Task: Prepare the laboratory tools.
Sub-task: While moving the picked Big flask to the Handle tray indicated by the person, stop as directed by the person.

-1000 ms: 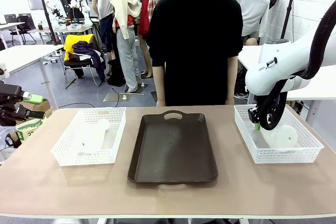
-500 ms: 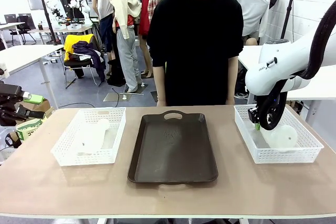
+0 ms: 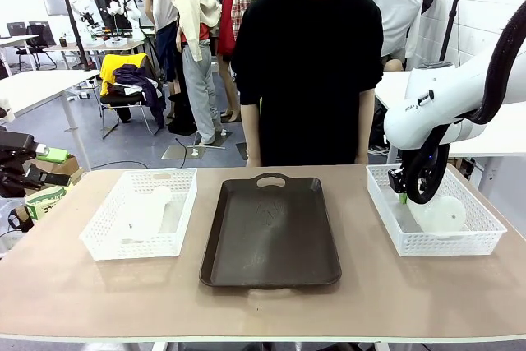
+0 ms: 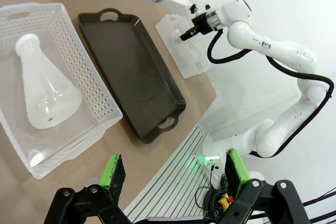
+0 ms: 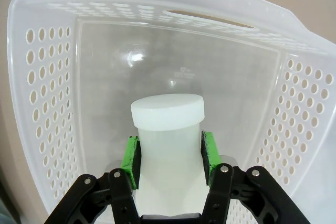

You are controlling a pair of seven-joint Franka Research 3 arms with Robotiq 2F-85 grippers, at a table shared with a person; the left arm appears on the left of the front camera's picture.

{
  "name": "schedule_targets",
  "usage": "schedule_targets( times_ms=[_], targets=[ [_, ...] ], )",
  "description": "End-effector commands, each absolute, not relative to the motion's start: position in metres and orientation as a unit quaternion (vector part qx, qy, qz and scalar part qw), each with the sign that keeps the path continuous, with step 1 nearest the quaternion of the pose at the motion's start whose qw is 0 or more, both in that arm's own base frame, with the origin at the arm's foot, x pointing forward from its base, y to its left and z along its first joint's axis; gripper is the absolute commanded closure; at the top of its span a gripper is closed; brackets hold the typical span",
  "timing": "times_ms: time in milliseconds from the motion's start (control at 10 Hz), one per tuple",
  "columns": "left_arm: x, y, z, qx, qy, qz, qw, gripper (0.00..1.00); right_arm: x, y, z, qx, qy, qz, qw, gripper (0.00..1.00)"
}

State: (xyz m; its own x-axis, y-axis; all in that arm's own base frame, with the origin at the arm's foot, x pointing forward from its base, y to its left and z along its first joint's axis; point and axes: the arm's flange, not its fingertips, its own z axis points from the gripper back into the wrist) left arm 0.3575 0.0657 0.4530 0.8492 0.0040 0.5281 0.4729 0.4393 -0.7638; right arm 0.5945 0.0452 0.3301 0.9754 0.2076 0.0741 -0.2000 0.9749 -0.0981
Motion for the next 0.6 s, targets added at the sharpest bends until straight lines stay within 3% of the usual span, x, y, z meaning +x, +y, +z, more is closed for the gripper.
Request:
schedule_targets(
  times_ms=[0, 500],
  targets=[
    [0.359, 0.066, 0.453, -0.516, -0.245, -0.148, 0.808, 0.00, 0.596, 0.046, 0.330, -0.044, -0.047, 0.106, 0.992, 1.00],
    [0.359, 0.066, 0.453, -0.516, -0.245, -0.148, 0.808, 0.00, 0.585, 0.024, 0.399, 0.001, -0.039, 0.086, 0.996, 1.00]
  ],
)
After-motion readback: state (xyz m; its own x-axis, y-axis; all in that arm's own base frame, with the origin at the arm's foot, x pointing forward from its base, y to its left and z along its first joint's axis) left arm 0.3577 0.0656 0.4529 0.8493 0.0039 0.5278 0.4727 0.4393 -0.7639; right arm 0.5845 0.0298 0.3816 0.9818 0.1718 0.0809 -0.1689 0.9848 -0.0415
